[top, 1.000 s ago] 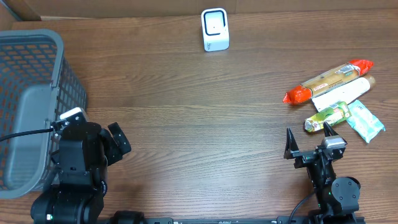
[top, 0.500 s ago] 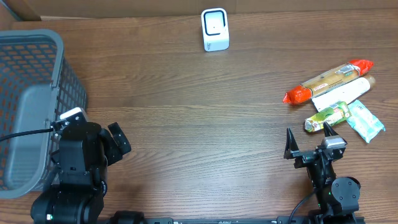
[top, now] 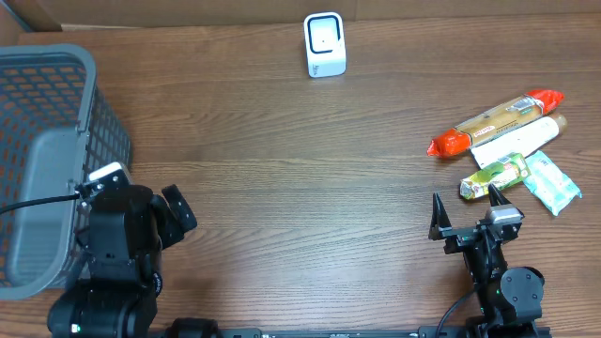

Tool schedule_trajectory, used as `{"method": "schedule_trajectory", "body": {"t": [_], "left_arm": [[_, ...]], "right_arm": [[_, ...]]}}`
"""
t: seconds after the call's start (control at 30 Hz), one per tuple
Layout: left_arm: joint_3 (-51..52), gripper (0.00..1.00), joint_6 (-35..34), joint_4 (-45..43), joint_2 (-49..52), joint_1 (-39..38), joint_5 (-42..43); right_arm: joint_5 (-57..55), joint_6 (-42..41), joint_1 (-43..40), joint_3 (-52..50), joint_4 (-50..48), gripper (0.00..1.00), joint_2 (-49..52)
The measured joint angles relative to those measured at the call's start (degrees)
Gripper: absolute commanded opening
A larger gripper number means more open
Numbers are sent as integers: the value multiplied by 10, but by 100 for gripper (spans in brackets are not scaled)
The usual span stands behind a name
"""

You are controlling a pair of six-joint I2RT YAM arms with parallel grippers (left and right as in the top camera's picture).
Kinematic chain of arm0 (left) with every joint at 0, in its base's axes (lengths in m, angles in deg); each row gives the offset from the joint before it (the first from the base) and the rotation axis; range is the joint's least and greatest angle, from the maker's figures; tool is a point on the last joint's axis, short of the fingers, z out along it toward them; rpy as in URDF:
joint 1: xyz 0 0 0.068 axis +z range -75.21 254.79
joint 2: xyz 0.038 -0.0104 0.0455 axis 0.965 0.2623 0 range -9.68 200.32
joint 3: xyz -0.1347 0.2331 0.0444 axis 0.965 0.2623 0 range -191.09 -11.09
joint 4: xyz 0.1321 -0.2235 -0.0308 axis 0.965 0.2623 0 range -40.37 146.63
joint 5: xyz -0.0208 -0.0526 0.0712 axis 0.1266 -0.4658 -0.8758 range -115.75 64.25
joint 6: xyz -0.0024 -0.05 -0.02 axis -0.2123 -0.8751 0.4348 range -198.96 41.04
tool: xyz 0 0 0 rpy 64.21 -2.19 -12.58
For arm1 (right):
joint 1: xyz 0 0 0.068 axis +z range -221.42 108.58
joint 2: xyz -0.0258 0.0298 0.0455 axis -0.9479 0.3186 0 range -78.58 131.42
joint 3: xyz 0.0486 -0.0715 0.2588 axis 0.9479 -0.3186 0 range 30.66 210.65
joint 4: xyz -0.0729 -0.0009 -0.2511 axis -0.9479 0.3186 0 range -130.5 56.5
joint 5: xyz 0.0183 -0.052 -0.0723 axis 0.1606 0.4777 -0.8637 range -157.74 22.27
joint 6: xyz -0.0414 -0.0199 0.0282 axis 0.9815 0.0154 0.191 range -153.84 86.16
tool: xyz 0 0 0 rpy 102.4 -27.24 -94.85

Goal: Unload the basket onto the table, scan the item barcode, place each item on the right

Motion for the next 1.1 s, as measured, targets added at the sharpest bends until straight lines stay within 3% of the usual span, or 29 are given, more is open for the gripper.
{"method": "schedule_trajectory", "body": {"t": [0.1, 0.27, 0.4, 0.57, 0.8, 1.1], "left_arm": [[39, 99, 35, -113, -24, 0, 4], [169, 100, 191, -364, -101, 0, 71], [294, 99, 272, -520, -183, 14, 102], [432, 100, 313, -588, -284, 43, 117], [560, 100, 346, -601, -411, 63, 130], [641, 99, 407, -618, -443, 64, 141]], "right_arm": [[0, 0, 0, 0, 0, 100, 0], [0, 0, 0, 0, 0, 100, 0], [0, 0, 0, 0, 0, 100, 0], [0, 0, 0, 0, 0, 100, 0], [0, 0, 0, 0, 0, 100, 0], [0, 0, 0, 0, 0, 100, 0]]}}
